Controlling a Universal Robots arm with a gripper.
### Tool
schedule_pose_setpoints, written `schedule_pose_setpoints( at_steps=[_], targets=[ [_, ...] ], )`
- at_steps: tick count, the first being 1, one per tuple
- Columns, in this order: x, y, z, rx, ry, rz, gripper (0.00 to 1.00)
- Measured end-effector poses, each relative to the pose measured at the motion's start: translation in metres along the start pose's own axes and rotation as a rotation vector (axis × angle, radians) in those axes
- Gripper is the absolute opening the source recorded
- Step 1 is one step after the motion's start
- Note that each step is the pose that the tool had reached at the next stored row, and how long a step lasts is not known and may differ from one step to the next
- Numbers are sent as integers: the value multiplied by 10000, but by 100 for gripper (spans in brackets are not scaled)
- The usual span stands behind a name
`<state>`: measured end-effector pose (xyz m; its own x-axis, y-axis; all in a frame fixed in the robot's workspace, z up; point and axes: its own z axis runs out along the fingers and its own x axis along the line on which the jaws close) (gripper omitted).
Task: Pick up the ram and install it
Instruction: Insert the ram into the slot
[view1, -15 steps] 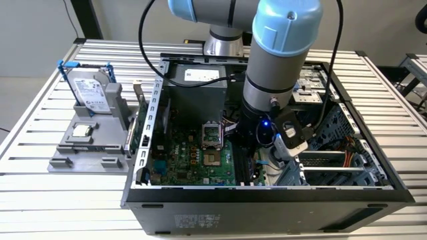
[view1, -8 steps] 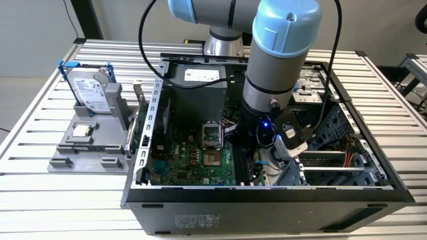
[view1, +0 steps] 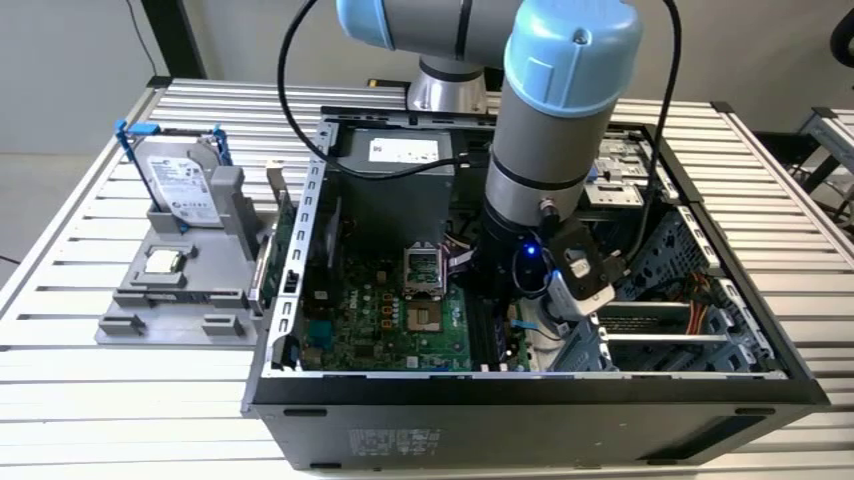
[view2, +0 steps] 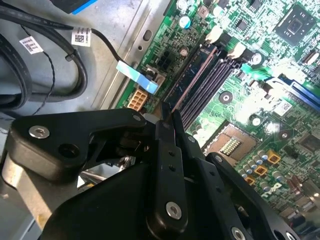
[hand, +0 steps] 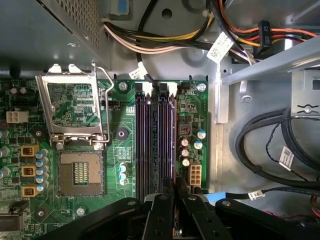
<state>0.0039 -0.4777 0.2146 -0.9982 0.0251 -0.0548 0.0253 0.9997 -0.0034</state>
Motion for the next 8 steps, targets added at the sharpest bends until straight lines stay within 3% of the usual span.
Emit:
schedule_pose_setpoints(
  at_steps=[8],
  targets=[
    [1, 0, 10, 27, 3, -2, 0]
  ],
)
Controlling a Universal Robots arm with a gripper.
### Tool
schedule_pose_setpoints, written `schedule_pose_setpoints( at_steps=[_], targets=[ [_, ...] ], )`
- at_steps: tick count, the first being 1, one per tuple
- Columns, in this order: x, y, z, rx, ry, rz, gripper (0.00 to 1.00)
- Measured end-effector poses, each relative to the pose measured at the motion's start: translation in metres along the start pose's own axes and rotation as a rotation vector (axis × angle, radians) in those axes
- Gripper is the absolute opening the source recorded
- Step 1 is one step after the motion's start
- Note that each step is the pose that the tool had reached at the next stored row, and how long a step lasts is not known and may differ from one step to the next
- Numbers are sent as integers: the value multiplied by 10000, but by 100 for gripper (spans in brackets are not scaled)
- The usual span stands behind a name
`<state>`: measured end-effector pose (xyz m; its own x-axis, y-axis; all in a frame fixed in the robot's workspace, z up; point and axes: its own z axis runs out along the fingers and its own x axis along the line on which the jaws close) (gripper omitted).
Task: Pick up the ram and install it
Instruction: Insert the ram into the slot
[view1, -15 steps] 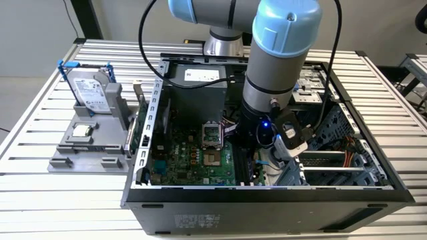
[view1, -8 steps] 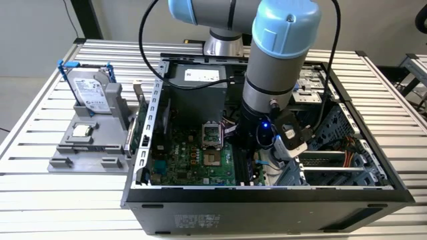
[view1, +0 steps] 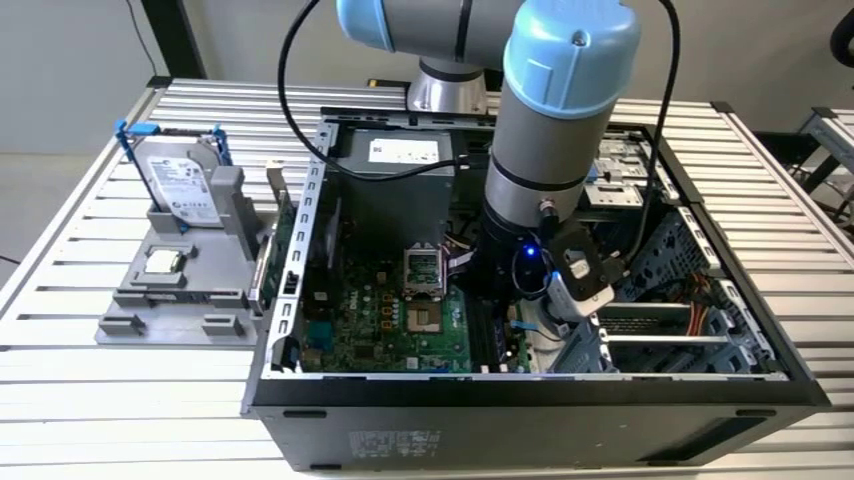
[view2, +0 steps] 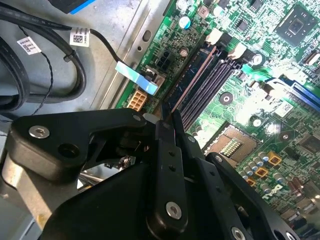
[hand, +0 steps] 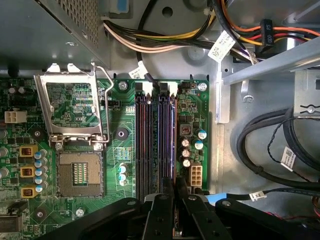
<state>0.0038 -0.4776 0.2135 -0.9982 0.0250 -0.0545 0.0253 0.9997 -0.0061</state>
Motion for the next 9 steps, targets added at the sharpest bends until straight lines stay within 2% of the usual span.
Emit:
schedule_pose_setpoints(
  at_steps=[9],
  targets=[
    [0, 0, 1, 0, 0, 1, 0]
  ],
)
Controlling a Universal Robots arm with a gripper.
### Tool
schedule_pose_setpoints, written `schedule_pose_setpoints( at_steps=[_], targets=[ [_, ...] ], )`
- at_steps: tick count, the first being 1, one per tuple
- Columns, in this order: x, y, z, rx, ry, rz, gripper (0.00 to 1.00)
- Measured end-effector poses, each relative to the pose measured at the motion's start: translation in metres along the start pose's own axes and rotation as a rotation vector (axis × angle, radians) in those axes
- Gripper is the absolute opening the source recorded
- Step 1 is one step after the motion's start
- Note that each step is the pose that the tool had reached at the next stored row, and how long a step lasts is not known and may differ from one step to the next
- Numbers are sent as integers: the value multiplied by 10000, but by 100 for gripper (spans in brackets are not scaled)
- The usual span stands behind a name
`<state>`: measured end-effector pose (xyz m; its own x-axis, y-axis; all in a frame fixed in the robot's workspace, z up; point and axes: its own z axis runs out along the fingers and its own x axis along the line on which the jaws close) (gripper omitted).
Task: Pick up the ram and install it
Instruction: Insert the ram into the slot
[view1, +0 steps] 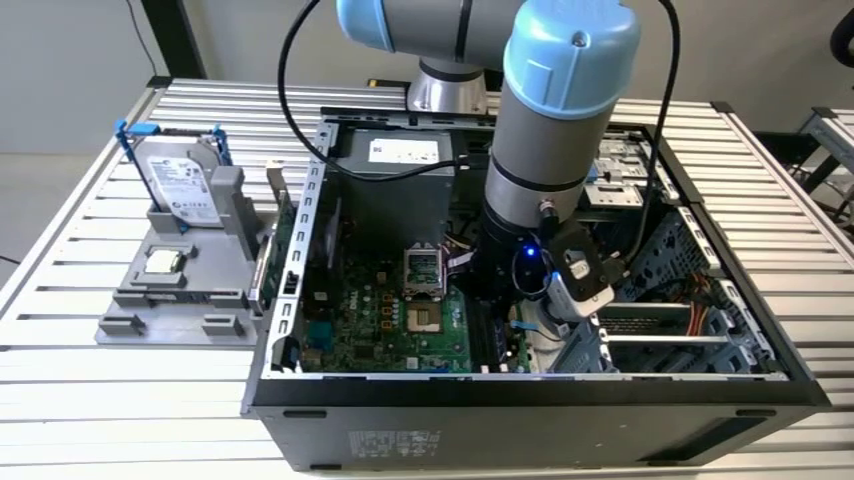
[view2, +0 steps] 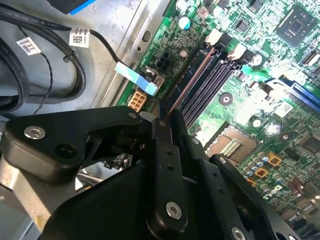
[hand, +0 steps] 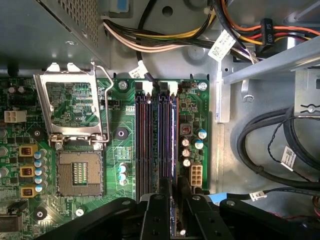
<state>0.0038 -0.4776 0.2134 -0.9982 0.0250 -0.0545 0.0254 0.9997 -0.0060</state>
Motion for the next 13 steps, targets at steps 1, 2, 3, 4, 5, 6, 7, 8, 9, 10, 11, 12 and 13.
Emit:
schedule_pose_setpoints(
  at_steps=[1, 2, 3, 4, 5, 6, 7, 8, 9, 10, 11, 12, 13],
  targets=[
    [0, 0, 0, 0, 0, 0, 0],
    [0, 0, 0, 0, 0, 0, 0],
    [0, 0, 0, 1, 0, 0, 0],
    [0, 0, 1, 0, 0, 0, 0],
    [0, 0, 1, 1, 0, 0, 0],
    [0, 0, 1, 1, 0, 0, 0],
    [0, 0, 1, 0, 0, -1, 0],
    [0, 0, 1, 0, 0, 0, 0],
    [0, 0, 1, 0, 0, 0, 100],
    [0, 0, 1, 0, 0, 0, 100],
    [0, 0, 2, 1, 0, 0, 100],
    [0, 0, -5, 1, 0, 0, 100],
    [-3, 0, -49, 0, 1, 0, 100]
  ],
)
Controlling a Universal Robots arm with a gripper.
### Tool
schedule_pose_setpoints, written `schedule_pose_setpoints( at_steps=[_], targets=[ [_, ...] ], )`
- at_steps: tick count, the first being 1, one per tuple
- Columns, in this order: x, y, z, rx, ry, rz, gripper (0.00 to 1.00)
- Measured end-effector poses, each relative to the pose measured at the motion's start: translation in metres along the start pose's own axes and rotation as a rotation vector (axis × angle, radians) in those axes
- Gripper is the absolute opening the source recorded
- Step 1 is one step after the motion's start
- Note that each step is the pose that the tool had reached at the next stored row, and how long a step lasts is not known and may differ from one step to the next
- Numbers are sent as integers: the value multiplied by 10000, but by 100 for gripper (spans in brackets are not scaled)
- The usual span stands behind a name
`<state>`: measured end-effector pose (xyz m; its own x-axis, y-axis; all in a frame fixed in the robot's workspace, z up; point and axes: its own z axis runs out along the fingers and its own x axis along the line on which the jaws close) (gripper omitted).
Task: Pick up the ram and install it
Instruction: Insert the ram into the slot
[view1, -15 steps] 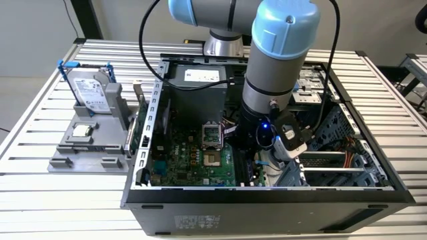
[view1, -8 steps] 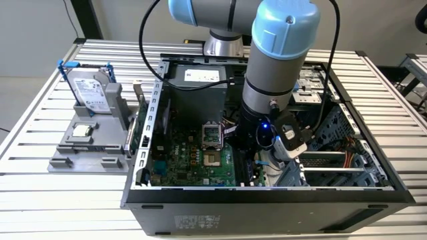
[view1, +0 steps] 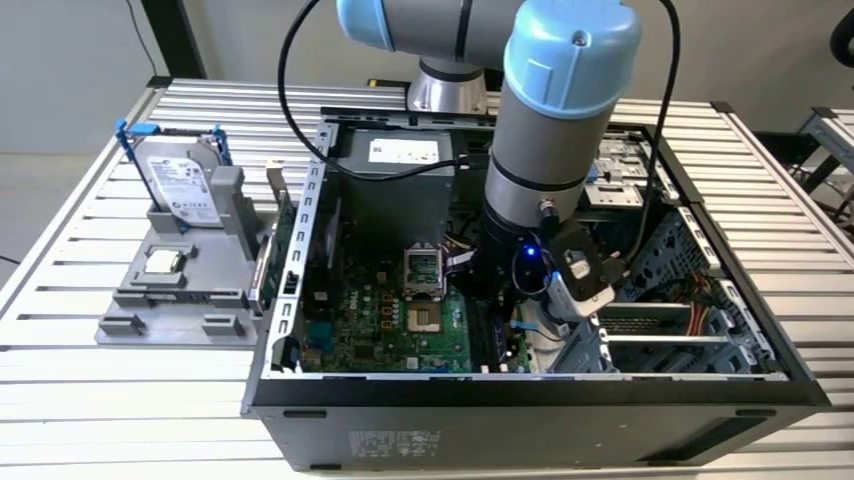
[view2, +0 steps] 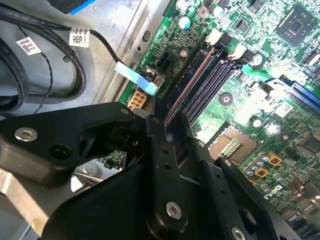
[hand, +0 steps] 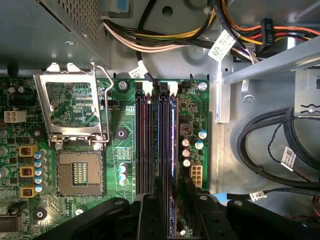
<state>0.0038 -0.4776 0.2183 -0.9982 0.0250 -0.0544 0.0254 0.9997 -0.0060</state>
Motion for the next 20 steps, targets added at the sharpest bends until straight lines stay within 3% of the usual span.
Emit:
schedule_pose_setpoints(
  at_steps=[10, 13, 14, 20],
  targets=[
    [-25, -3, -454, 1, -1, 5, 100],
    [-26, -3, -472, -31, -1, 4, 100],
    [-26, -3, -472, -40, 0, 3, 0],
    [-26, -3, -476, -90, 2, -3, 0]
  ],
)
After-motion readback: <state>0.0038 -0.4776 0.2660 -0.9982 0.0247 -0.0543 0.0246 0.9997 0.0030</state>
